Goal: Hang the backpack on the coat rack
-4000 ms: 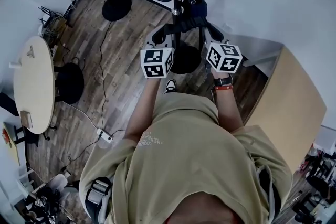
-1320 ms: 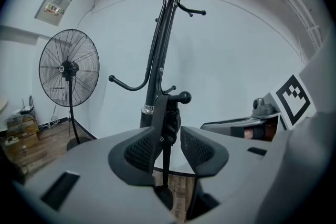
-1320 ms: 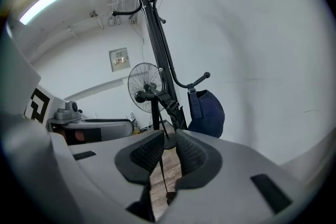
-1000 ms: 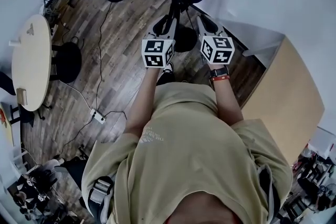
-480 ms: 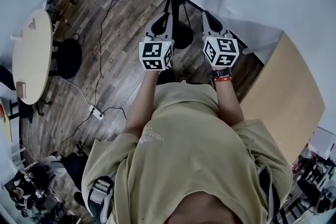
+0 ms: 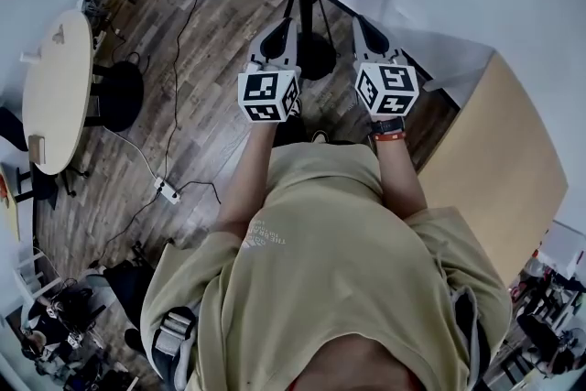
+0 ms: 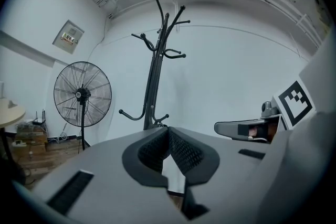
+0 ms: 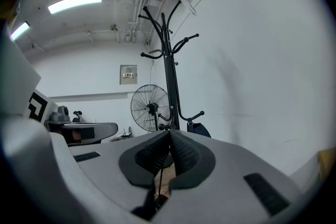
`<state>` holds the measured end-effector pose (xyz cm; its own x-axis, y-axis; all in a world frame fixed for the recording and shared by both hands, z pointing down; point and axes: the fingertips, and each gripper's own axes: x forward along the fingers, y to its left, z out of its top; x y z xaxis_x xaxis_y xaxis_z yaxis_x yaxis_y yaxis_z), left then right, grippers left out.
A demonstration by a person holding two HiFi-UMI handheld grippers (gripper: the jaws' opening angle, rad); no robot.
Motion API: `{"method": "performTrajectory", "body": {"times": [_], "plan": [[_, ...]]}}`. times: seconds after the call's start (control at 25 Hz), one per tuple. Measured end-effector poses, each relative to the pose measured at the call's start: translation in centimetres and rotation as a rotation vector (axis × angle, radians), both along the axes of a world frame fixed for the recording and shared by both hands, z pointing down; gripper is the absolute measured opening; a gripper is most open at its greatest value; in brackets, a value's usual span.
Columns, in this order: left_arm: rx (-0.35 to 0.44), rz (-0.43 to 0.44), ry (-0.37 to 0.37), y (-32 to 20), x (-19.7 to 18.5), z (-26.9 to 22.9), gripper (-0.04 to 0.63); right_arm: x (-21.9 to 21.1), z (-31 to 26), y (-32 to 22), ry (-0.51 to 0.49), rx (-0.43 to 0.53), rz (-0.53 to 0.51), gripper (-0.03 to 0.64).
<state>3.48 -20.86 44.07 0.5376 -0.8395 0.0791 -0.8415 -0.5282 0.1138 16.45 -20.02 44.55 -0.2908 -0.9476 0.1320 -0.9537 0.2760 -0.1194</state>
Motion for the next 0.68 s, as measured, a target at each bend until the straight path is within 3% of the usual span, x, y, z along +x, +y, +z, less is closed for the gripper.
{"method": "performTrajectory", "body": {"times": [0.68], "plan": [[-0.063,-0.011,-0.004,-4.3,-1.6,2.7,0.025,-0.9,1.2,-3.6,-0.031,-0.052,-0.004,0.015]]}}
